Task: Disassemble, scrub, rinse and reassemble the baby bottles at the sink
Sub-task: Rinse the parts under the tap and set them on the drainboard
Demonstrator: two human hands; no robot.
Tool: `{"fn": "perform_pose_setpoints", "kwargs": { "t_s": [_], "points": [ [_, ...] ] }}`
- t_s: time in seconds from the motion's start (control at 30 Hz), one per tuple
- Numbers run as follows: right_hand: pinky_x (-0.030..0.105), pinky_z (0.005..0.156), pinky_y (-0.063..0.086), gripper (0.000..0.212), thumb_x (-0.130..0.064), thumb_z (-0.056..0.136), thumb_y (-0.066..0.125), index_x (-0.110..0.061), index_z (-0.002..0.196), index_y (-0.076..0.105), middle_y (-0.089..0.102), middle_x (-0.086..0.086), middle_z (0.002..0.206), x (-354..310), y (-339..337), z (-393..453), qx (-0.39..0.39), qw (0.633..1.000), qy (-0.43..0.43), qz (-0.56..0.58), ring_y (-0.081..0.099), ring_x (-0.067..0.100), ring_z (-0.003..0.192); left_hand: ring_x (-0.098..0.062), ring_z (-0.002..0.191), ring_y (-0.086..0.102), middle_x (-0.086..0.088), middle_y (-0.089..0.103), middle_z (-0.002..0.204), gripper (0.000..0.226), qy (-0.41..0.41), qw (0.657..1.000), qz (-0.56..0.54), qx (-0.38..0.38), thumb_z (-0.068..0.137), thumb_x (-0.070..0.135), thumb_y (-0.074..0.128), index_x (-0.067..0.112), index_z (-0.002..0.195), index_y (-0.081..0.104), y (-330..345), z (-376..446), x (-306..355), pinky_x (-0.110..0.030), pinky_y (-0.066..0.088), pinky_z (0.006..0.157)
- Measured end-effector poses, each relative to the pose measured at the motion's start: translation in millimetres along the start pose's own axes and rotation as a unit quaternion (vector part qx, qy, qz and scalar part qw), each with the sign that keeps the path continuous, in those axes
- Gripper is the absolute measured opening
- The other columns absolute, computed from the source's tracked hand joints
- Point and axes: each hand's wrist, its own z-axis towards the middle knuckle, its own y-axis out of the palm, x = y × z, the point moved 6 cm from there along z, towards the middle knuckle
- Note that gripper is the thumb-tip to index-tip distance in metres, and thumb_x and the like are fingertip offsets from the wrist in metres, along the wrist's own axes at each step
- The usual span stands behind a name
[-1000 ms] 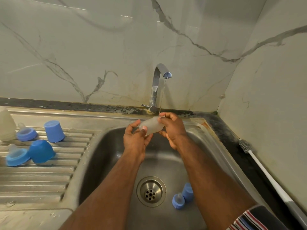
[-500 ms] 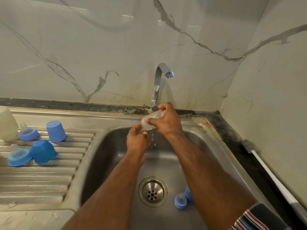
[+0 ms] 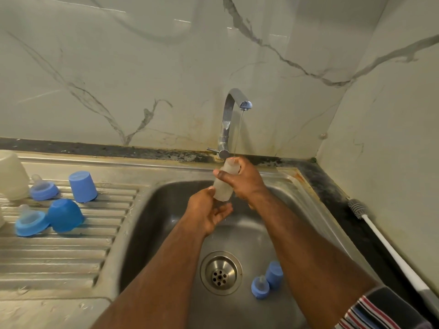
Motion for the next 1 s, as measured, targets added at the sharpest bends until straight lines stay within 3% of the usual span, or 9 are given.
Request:
{"fn": "perform_pose_setpoints", "kwargs": {
  "t_s": [0.1, 0.17, 0.27, 0.4, 0.47, 0.6, 0.67, 0.8, 1.0],
  "points": [
    [0.034, 0.084, 0.054, 0.06, -0.045, 0.075, 0.084, -0.025, 0.124, 0.056, 0.062, -0.007, 0.111, -6, -7, -5, 0.049, 0.998, -0.022, -0.031, 0.061, 0.015, 0.099, -0.039, 0.107, 0.065, -0.012, 0.066, 0.12, 0.028, 0.006, 1.0, 0.006, 0.029, 0.106, 0.031, 0.052, 0.011, 0.124, 0.061, -6, 2, 2, -0.048, 0.059, 0.091],
    [0.032, 0.078, 0.053, 0.05, -0.047, 0.076, 0.083, -0.027, 0.114, 0.058, 0.063, -0.006, 0.107, 1, 0, -7, 0.015, 0.997, -0.008, -0.081, 0.061, 0.016, 0.097, -0.036, 0.106, 0.067, -0.011, 0.068, 0.116, 0.032, 0.009, 1.0, 0.005, 0.029, 0.106, 0.034, 0.052, 0.011, 0.123, 0.064, -7, 3, 1, -0.048, 0.058, 0.093],
    [0.027, 0.073, 0.051, 0.04, -0.045, 0.078, 0.082, -0.03, 0.105, 0.057, 0.063, -0.005, 0.105, -5, -1, -9, 0.056, 0.997, -0.037, -0.037, 0.06, 0.012, 0.091, -0.033, 0.112, 0.063, -0.011, 0.068, 0.118, 0.033, 0.012, 0.999, 0.009, 0.033, 0.106, 0.037, 0.05, 0.013, 0.124, 0.065, -6, 4, 2, -0.048, 0.054, 0.099],
    [0.03, 0.078, 0.05, 0.044, -0.044, 0.078, 0.082, -0.026, 0.112, 0.061, 0.061, -0.007, 0.1, -4, 4, -7, 0.007, 0.996, -0.023, -0.09, 0.061, 0.016, 0.096, -0.026, 0.093, 0.064, -0.006, 0.067, 0.106, 0.031, 0.017, 0.999, 0.019, 0.038, 0.107, 0.037, 0.05, 0.013, 0.118, 0.066, -5, 2, 2, -0.046, 0.054, 0.095],
    [0.03, 0.079, 0.05, 0.047, -0.045, 0.078, 0.082, -0.024, 0.115, 0.062, 0.063, -0.007, 0.103, -6, -2, -5, 0.05, 0.997, -0.032, -0.043, 0.061, 0.014, 0.096, -0.027, 0.099, 0.062, -0.006, 0.063, 0.12, 0.036, 0.019, 0.999, 0.009, 0.043, 0.106, 0.037, 0.05, 0.013, 0.13, 0.061, -6, 5, 2, -0.046, 0.054, 0.091],
    [0.029, 0.076, 0.051, 0.038, -0.043, 0.077, 0.083, -0.03, 0.103, 0.058, 0.061, -0.013, 0.091, 3, 2, -3, 0.017, 0.996, -0.019, -0.089, 0.063, 0.013, 0.091, -0.031, 0.108, 0.064, -0.006, 0.062, 0.129, 0.041, 0.007, 0.999, 0.003, 0.041, 0.105, 0.04, 0.051, 0.013, 0.135, 0.059, -6, 6, 0, -0.047, 0.055, 0.095],
    [0.029, 0.076, 0.051, 0.041, -0.046, 0.078, 0.082, -0.027, 0.106, 0.06, 0.064, -0.01, 0.096, -2, -4, -1, 0.062, 0.997, -0.027, -0.048, 0.062, 0.012, 0.088, -0.027, 0.106, 0.06, -0.004, 0.059, 0.128, 0.039, 0.018, 0.998, -0.008, 0.051, 0.106, 0.037, 0.051, 0.013, 0.136, 0.057, -8, 7, 2, -0.044, 0.053, 0.091],
    [0.028, 0.071, 0.048, 0.048, -0.045, 0.077, 0.082, -0.022, 0.115, 0.063, 0.067, -0.003, 0.108, 6, 5, -3, 0.017, 0.994, -0.02, -0.103, 0.061, 0.015, 0.093, -0.027, 0.101, 0.064, -0.007, 0.064, 0.117, 0.035, 0.014, 0.999, 0.006, 0.045, 0.107, 0.037, 0.049, 0.012, 0.127, 0.062, -6, 3, 2, -0.039, 0.055, 0.075],
    [0.032, 0.081, 0.051, 0.044, -0.038, 0.078, 0.082, -0.026, 0.115, 0.062, 0.064, -0.006, 0.103, 9, 2, -2, 0.028, 0.996, -0.011, -0.085, 0.062, 0.016, 0.095, -0.03, 0.11, 0.061, -0.006, 0.06, 0.124, 0.036, 0.01, 0.999, -0.001, 0.043, 0.107, 0.035, 0.05, 0.01, 0.131, 0.059, -5, 4, 0, -0.044, 0.055, 0.091]
  ]
}}
